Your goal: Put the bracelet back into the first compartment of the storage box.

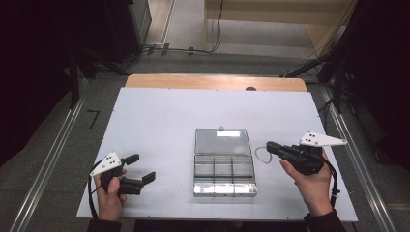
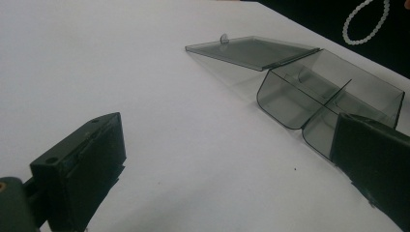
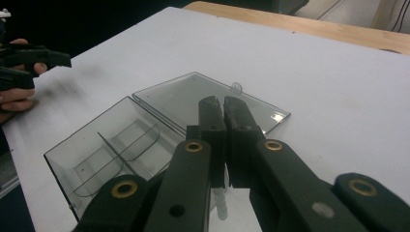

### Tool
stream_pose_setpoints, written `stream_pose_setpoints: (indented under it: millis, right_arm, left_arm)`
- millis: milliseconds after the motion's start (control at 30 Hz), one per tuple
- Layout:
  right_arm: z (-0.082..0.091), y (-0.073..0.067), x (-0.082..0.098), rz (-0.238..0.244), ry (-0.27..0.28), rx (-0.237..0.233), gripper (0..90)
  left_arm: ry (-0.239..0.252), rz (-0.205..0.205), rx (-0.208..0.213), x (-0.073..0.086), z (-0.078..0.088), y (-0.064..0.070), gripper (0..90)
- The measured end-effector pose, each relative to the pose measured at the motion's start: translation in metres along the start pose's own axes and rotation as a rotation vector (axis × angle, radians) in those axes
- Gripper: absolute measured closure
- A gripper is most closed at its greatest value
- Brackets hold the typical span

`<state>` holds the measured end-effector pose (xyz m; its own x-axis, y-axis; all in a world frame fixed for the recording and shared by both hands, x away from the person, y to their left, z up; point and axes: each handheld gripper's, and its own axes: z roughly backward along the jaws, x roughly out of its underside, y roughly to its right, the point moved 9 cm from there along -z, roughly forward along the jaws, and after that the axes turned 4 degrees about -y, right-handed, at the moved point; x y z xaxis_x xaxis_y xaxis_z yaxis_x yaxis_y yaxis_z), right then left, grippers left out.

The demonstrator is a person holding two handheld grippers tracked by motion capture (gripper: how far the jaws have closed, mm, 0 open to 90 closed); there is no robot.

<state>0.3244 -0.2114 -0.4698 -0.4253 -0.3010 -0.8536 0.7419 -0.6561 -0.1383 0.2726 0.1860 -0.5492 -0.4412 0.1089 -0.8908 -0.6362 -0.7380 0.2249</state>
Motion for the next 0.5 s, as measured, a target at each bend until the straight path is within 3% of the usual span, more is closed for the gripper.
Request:
stream_pose_setpoints:
  millis: [500]
  right_arm:
    - [-0.006, -0.014, -0.005, 0.017, 0.006, -0.029, 85.5]
  left_arm:
    - [0.006, 0.003, -0.002, -0.001, 0.001, 0.000, 0.0]
